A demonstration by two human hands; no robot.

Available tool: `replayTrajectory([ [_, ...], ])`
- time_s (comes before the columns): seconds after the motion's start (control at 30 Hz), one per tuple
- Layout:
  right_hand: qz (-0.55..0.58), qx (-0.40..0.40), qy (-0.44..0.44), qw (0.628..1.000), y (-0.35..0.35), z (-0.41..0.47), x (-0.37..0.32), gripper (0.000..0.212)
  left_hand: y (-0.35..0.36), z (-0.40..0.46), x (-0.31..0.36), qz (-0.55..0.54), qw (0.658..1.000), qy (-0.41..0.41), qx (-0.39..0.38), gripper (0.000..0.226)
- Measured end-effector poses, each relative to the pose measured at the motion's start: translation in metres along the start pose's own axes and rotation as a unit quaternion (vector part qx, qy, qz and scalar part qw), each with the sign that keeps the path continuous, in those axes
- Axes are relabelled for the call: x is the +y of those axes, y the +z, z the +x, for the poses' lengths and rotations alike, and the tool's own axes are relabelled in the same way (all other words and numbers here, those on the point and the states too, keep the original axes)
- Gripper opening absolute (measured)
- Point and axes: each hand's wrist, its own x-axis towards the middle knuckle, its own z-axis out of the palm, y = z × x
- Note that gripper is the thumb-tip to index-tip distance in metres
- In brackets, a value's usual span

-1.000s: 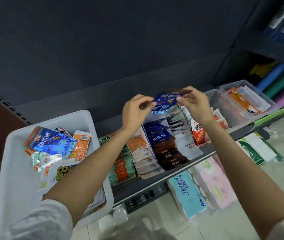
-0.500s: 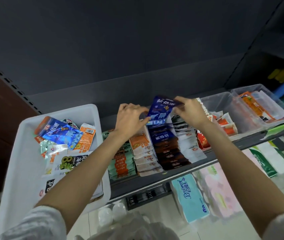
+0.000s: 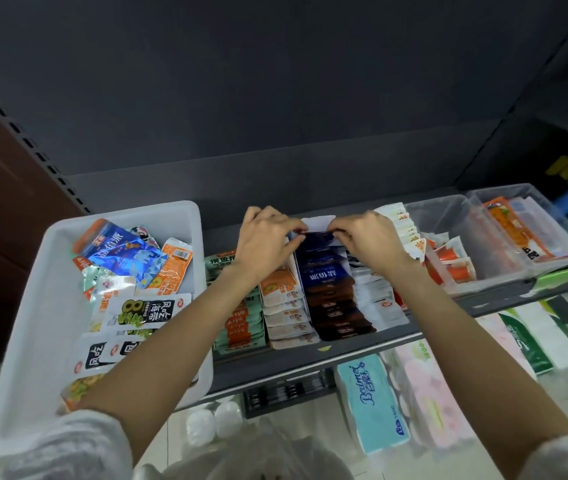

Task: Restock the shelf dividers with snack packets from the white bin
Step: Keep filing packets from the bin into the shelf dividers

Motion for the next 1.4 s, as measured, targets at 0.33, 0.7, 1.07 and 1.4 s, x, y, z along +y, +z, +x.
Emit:
replayTrajectory([
  [0.33, 0.001, 0.015, -0.033, 0.999, -0.01, -0.006, -0.022, 0.023, -0.013, -0.015, 0.009, -0.005, 0.997, -0.012, -0.077, 0.028],
  [0.7, 0.311, -0.007, -0.08, 0.947, -0.017, -0.016, -0.193, 0.025, -0.113, -0.16, -0.105, -0.115, 0.948, -0.295, 0.025, 0.024],
  [1.07, 0.059, -0.312, -0.036, 0.948, 0.127, 0.054, -0.314, 0.056, -0.091, -0.235, -0.174, -0.055, 0.89, -0.36, -0.273, 0.06],
  [1.4, 0.063, -0.272, 0.07, 0.958, 0.134, 0.056, -0.315, 0.068, -0.07, -0.233, -0.193, -0.078, 0.873, -0.383, -0.291, 0.086],
])
